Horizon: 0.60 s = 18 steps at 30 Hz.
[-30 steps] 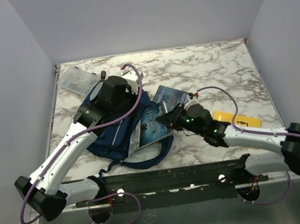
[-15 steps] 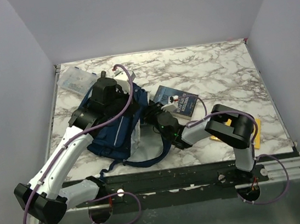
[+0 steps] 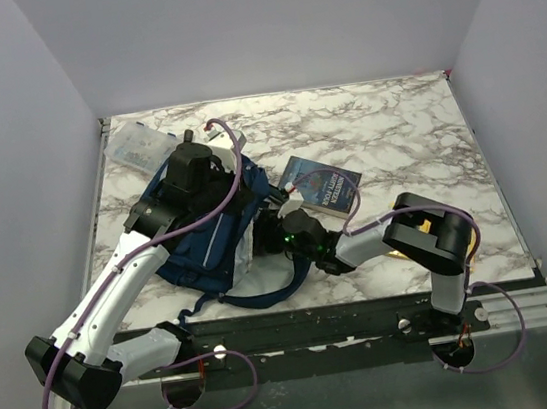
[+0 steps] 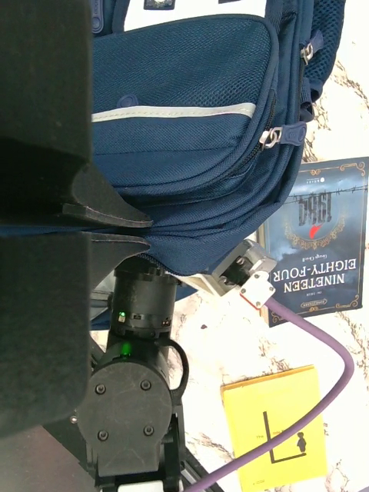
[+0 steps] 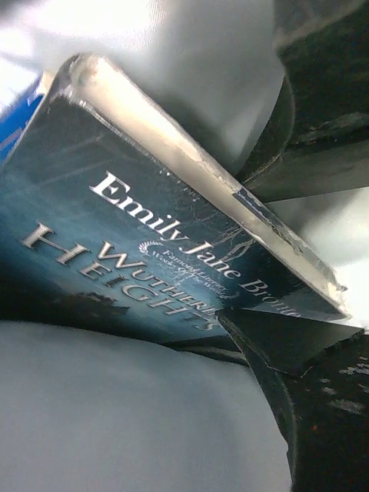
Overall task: Pack the student bag
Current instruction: Place the book in the student bag.
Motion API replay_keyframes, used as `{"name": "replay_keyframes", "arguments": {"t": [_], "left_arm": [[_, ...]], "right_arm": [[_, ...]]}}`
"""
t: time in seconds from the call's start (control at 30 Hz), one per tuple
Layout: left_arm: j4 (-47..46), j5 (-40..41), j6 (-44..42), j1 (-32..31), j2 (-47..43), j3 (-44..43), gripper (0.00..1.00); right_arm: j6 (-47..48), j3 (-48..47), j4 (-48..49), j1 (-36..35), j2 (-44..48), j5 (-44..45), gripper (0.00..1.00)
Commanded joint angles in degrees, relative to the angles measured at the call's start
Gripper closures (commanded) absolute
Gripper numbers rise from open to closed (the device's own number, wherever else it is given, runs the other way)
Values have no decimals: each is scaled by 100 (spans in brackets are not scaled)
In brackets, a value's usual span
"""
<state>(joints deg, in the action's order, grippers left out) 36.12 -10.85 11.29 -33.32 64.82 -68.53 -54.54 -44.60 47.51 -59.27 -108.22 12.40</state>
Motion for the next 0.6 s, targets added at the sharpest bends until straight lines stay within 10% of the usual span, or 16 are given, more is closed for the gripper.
{"name": "replay_keyframes", "arguments": {"t": [0.0, 0.23, 0.57], "left_arm": [[-514, 48, -87, 29, -167, -81, 100], [-528, -147, -4, 21, -71, -60, 100], [-463, -74, -26, 19, 114, -90, 100]], "right_arm": [[862, -27, -437, 34, 346, -884, 43], [1056, -1332, -466, 257, -469, -1205, 47], [1146, -155, -1430, 365, 886, -1271, 22]]}}
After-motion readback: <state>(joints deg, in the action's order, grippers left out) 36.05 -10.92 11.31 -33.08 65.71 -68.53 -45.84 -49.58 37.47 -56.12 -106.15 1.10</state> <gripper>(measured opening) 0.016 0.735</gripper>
